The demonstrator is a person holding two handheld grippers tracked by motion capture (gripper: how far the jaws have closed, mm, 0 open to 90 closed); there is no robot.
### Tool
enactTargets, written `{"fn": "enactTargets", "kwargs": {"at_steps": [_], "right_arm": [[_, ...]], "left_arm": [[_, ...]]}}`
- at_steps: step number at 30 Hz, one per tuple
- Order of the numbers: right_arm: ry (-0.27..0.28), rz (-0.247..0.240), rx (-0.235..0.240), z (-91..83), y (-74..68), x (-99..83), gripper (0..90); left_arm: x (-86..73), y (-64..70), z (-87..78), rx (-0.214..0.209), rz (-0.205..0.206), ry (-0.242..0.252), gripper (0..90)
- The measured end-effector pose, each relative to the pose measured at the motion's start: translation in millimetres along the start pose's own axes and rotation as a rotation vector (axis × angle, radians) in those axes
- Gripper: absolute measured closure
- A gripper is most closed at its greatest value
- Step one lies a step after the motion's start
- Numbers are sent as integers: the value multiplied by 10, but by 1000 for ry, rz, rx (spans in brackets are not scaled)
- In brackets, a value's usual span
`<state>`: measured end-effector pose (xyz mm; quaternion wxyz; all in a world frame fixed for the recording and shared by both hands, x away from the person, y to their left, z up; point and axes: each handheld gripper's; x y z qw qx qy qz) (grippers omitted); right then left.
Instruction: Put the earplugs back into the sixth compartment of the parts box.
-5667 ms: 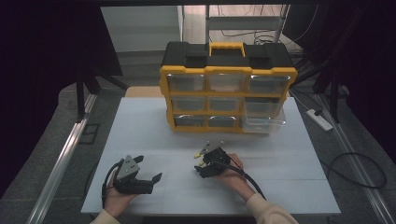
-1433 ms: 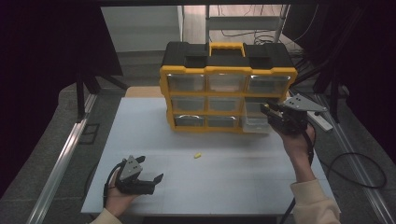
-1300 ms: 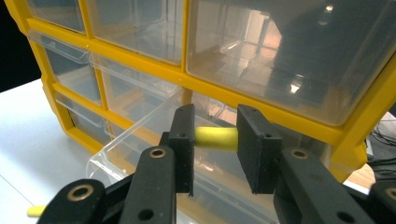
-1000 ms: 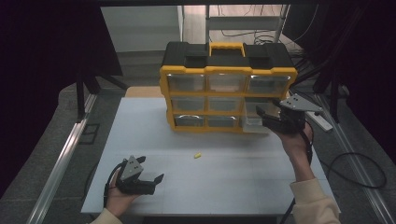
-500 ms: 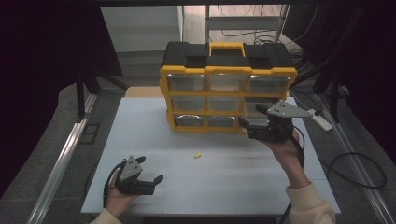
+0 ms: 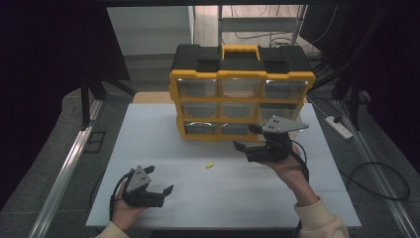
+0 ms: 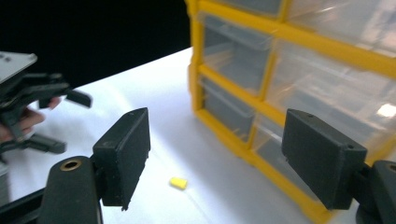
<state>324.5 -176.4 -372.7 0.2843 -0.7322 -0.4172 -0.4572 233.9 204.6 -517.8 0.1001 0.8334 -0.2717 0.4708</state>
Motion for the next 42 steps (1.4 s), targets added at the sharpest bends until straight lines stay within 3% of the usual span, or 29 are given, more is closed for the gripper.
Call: {"fn": "enactTargets", "kwargs": {"at_steps": [14,32,42], "right_arm": [[-98,-11,62,285,-140,-97,238],[-190,-27,72,580,-223,-267,238],[-252,-2,65,799,-214,-415,238]], "left_arm": [[0,2,0,-1,3,-1,61],[1,5,1,0,6,-3,62],[4,10,6,-2,8,-4,62]]}}
Point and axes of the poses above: each handheld gripper's, and its own axes: z roughly forward along the jaws, x roughly out of its top, y roughly to its right, and after that the axes turned 7 degrees about x, right-handed
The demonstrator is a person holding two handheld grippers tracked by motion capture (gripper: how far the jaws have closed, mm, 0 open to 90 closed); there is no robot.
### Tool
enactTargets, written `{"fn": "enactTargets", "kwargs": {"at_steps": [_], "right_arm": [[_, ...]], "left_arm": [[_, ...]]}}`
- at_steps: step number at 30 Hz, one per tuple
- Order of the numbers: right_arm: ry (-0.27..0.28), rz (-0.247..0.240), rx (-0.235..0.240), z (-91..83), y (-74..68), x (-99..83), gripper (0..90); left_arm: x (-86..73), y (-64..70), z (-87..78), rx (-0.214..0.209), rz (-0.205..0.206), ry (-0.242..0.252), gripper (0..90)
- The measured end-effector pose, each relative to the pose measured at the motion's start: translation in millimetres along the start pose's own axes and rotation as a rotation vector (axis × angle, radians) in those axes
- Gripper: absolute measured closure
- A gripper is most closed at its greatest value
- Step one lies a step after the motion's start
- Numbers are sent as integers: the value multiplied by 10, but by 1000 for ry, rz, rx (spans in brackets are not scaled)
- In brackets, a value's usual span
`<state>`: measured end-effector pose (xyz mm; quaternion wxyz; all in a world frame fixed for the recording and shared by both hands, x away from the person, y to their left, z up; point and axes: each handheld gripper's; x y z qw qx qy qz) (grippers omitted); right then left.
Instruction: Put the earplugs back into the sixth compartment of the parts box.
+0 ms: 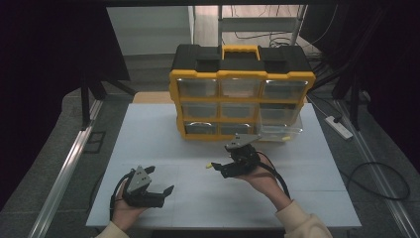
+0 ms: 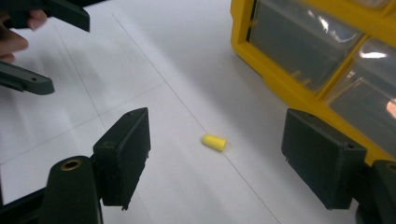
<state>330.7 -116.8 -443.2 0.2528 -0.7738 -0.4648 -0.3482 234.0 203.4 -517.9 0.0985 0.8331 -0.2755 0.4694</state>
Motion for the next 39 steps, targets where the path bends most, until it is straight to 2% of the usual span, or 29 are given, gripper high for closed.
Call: {"fn": "enactTargets", "kwargs": {"at_steps": [11,17,28,34,39], "right_arm": [[-61,33,-22,289,58,-108,242],[-93,25,-44,498,49,-99,247],[-159,42,-75,822,39,-77,273],[-186,70,-87,918,92,-118,302],[-211,92,-80,979,133,-155,330]], "left_arm": [[5,-1,-2,1,3,2,62],[4,3,5,0,2,-1,62],[3,2,7,-1,6,-3,62],[1,-1,5,-3,4,-1,62],[1,1,6,-4,9,-3,62]]}}
Point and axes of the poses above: each handheld gripper's, and its own axes: z roughly forward along the jaws, x roughly out of its top, y roughly to its right, and after that the axes turned 7 degrees about x, right-handed
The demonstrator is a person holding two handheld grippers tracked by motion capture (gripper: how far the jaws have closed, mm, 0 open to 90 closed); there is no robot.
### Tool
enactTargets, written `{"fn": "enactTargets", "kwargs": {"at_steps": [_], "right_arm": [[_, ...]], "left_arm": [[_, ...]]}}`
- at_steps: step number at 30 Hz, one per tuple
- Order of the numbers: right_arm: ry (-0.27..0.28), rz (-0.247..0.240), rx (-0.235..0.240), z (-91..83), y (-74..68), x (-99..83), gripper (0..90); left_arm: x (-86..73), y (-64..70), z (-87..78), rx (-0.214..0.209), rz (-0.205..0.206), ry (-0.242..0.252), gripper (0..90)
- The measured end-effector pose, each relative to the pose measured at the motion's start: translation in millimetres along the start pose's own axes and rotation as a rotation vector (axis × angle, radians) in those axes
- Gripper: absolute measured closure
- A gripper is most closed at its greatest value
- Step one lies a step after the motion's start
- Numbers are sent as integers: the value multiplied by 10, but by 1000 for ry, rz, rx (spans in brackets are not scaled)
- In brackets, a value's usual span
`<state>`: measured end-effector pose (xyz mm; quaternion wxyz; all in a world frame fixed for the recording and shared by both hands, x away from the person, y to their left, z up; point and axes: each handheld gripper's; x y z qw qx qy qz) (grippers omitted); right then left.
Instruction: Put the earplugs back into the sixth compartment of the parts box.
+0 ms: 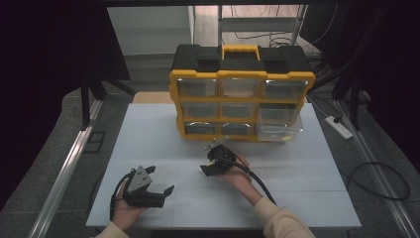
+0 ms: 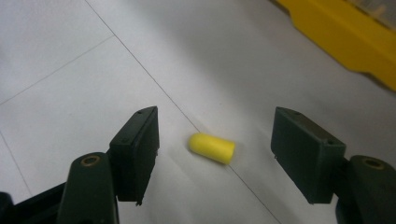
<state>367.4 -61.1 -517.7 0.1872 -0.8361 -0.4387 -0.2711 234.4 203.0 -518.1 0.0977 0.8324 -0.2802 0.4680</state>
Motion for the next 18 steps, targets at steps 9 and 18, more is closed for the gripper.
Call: {"fn": "enactTargets", "kwargs": {"at_steps": [9,18], "right_arm": [[-12,13,6,48,34,-15,450],[-22,-2,-3,40,23,-21,612]], "left_arm": [[0,-1,-1,1,1,-1,62],[0,-3,-5,-1,-1,2,62]]}}
Point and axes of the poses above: each handheld gripper's, and its own axes: z roughly forward along the jaws, x roughly out of its top, y roughly to its right, and after that the axes turned 7 degrees about x, right-handed
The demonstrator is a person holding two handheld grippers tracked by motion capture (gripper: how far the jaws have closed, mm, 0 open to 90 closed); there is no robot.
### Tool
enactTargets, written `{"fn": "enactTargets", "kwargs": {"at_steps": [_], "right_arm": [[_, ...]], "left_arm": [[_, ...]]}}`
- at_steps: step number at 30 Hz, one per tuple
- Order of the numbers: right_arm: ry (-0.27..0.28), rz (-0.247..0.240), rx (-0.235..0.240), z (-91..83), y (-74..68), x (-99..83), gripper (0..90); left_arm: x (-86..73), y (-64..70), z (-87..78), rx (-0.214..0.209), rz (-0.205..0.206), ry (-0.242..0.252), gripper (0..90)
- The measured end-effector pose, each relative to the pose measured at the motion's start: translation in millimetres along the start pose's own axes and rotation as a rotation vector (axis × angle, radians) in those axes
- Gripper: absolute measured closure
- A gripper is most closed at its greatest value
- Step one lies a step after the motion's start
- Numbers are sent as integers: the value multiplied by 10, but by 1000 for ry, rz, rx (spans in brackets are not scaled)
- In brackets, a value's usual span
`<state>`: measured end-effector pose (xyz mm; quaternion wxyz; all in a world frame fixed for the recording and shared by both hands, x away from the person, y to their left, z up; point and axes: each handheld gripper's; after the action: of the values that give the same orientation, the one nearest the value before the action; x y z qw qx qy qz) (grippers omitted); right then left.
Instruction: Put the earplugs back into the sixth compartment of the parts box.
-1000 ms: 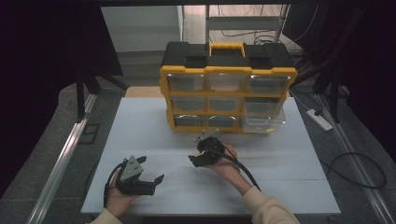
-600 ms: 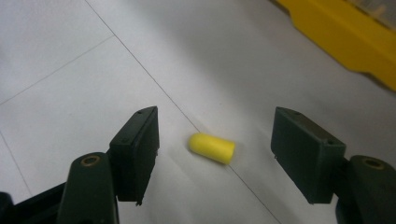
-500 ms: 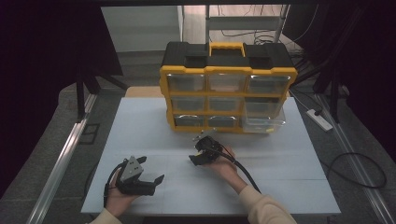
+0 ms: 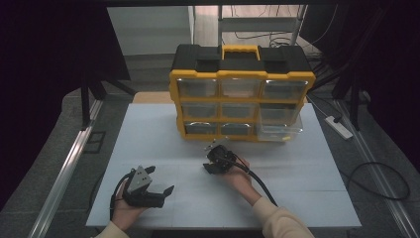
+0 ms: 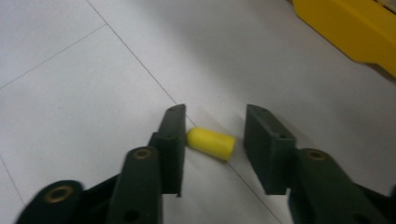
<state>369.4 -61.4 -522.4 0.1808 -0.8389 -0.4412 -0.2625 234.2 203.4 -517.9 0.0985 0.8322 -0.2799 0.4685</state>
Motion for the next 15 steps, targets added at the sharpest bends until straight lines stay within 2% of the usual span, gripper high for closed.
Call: {"fn": "enactTargets", "kwargs": {"at_steps": [1,5,9,15], "right_arm": [[-3,-6,3,-4,-1,0,649],[-5,-15,9,-11,-4,1,693],[2,-23,8,-44,-9,10,703],[45,-28,13,-170,-19,45,712]], "left_arm": [[0,0,0,0,0,0,62],[0,-2,-2,2,0,1,62],[0,-5,-3,2,1,1,62],[0,-4,-2,2,1,1,62]]}}
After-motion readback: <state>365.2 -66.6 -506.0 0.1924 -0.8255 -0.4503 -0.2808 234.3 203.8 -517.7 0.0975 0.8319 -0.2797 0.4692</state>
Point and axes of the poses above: each handheld gripper's, and its own axes: z roughly forward along the jaws, x roughly out of its top, y roughly to its right, and after that the axes turned 7 degrees about x, right-handed
